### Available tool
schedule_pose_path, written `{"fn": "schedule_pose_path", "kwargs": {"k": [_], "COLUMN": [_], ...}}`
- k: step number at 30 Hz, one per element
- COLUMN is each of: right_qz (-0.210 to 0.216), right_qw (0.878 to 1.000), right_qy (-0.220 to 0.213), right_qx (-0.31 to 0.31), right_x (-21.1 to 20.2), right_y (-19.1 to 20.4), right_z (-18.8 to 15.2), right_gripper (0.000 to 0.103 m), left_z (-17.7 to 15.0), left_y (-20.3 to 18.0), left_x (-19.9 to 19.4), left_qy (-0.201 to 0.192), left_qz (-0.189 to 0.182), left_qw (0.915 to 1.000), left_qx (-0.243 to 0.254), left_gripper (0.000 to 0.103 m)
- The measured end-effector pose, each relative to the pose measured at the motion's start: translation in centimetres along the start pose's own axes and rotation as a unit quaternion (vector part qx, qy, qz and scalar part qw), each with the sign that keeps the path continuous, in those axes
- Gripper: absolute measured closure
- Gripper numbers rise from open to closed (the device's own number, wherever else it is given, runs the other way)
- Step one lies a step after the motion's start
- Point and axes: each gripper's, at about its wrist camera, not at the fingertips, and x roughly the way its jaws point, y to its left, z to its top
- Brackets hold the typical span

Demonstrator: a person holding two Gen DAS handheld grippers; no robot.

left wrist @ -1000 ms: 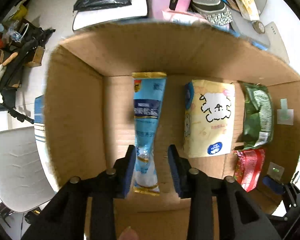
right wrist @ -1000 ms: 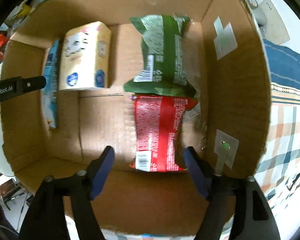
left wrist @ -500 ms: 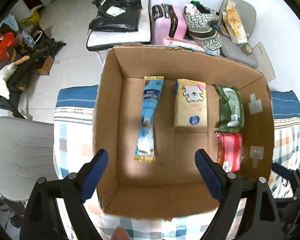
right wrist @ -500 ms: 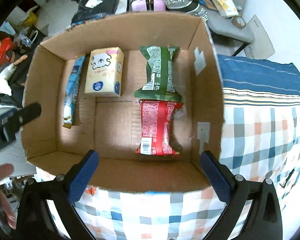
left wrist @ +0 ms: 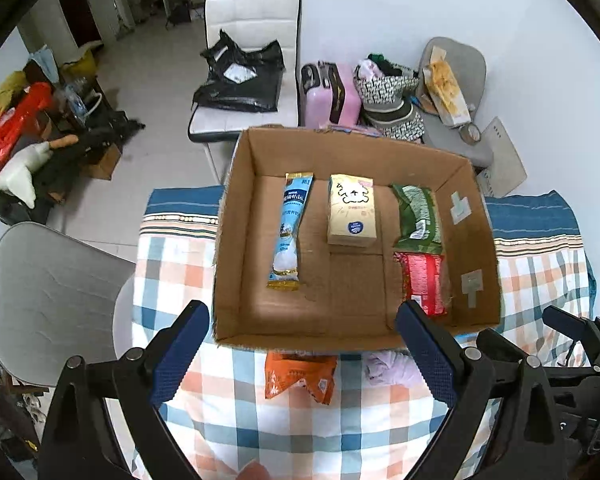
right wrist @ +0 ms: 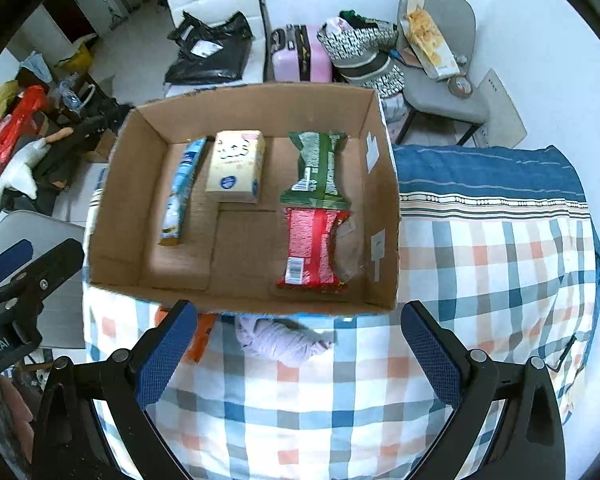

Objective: Organize soft objects
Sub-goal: 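Open both tools to release the red bag and blue tube into the box, then grasp the lilac plush with the right tool while the left grasps the orange bag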

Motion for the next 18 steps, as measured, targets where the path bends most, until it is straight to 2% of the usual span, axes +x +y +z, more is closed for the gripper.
{"fn": "schedule_pose_path", "kwargs": {"k": [5,8,11,14,18], "right_qz": [0.018,0.029,0.039,0.052,0.064], "right_qw": [1.000,1.000,0.998,0.995,0.994], "right_qy": [-0.010,0.000,0.033,0.078,0.088], "right_qx": [0.000,0.005,0.019,0.036,0.029], "right_x": [-1.7,-1.0,1.6,5.4,9.7], "right_y": [0.3,0.1,-0.5,-1.0,-0.9], "right_z": [-1.2,-2.1,-3.6,-5.2,-6.7], "right_gripper": [0.000,0.000,0.000,0.000,0.000], "left_z": [-1.0,-2.1,-3.9,-6.1,-8.5], "left_y": [0.0,0.4,1.5,3.3,4.9], "left_x": [-1.8,-2.0,-0.8,2.0,5.8], "left_qy": [-0.019,-0.018,0.001,0.042,0.086], "left_qz": [0.009,0.012,0.009,0.015,0.007], "left_qw": [0.9998,0.9997,0.9994,0.9965,0.9900], "left_qx": [-0.001,-0.011,-0.035,-0.071,-0.111], "left_gripper": [0.007,0.007,0.007,0.007,0.007]}}
